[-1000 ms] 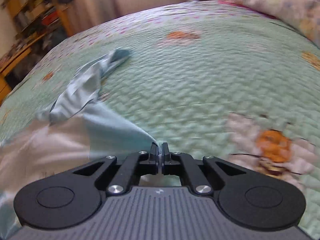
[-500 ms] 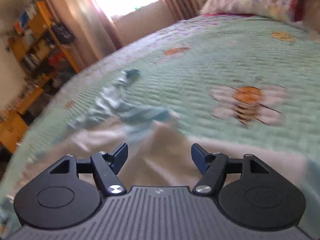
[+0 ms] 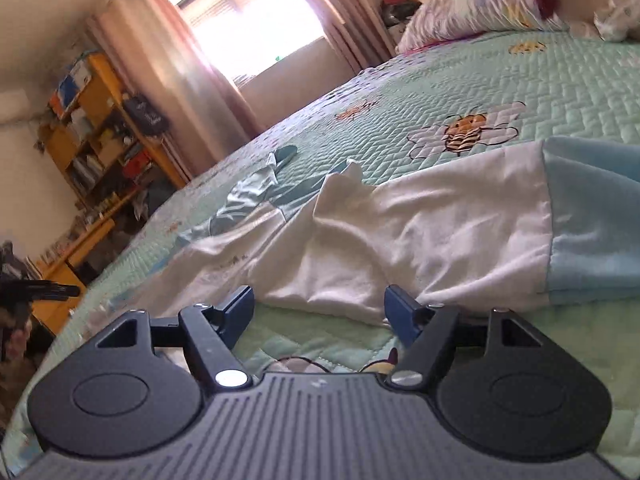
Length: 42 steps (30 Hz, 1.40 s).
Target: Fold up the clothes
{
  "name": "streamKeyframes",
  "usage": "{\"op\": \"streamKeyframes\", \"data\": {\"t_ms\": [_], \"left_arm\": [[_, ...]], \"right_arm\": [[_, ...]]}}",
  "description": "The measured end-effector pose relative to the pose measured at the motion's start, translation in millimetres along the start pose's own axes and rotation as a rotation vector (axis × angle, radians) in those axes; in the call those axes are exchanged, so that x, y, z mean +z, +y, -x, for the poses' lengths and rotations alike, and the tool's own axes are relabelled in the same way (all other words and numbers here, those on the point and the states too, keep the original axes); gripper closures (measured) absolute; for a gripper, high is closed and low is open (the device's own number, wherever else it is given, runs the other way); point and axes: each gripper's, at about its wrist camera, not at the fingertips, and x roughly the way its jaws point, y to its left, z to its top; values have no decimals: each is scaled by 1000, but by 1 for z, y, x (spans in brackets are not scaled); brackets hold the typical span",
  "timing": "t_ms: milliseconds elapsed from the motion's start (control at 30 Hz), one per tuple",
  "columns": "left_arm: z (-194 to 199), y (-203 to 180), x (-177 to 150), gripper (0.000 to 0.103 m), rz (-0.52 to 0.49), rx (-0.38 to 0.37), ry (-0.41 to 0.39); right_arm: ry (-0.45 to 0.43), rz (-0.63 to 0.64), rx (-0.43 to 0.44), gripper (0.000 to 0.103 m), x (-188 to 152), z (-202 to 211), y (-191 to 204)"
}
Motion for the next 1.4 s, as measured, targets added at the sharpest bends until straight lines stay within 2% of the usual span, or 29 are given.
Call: {"op": "streamKeyframes", "data": {"t_ms": [33,100,167,233,333,400,500,533,600,633,667,700,767,833,933,967,1000,1033,1100,1167,1233,1367,1400], "left_arm": [[2,6,-7,20,37,-11,5],[24,18,-32,18,98,-59,-36],[50,27,-65,11,83,-24,-51],[66,32,-99,10,34,37,-13],[78,43,-147,10,-8,57,91],[80,53,-171,10,9,66,147],[71,66,-183,12,105,49,154],[70,70,-183,23,161,10,147],[68,65,-176,49,181,-21,106],[68,59,-170,81,164,-23,90],[71,53,-162,96,146,-24,75],[79,47,-153,96,125,-8,38],[114,27,-134,97,12,104,-94],[163,-11,-126,97,-219,210,-307],[227,-79,-151,95,-609,212,-556],[236,-100,-164,94,-699,194,-575],[241,-120,-178,94,-776,171,-576],[235,-133,-193,90,-833,156,-549],[215,-155,-222,90,-935,130,-476],[193,-156,-231,90,-889,120,-384],[180,-146,-229,90,-794,113,-319],[191,-127,-211,89,-666,151,-351],[193,-126,-207,87,-666,142,-354]], "right_arm": [[0,0,9,27,1,-1,0],[-3,-15,21,26,1,0,-3],[-6,-30,33,26,0,0,-5],[-9,-45,46,26,0,1,-8],[-9,-40,46,25,-1,1,-6],[-10,-40,47,24,-2,1,-6],[-11,-40,46,24,-2,0,-5],[-12,-40,45,24,-2,0,-5],[-12,-39,44,24,-3,0,-5],[-12,-39,43,24,-3,-1,-5],[-12,-39,42,24,-3,-1,-5],[-13,-38,41,24,-3,-1,-5],[-14,-40,42,24,-3,-1,-5],[-17,-45,46,24,-3,-1,-6],[-20,-53,52,23,-3,-2,-8],[-20,-53,52,23,-3,-2,-8],[-20,-53,53,23,-3,-2,-8],[-21,-54,53,23,-3,-2,-8],[-22,-55,55,23,-3,-2,-8],[-25,-58,58,23,-3,-1,-8],[-27,-62,62,23,-3,-1,-9],[-28,-65,63,23,-3,0,-9],[-28,-64,62,23,-3,-1,-8]]}}
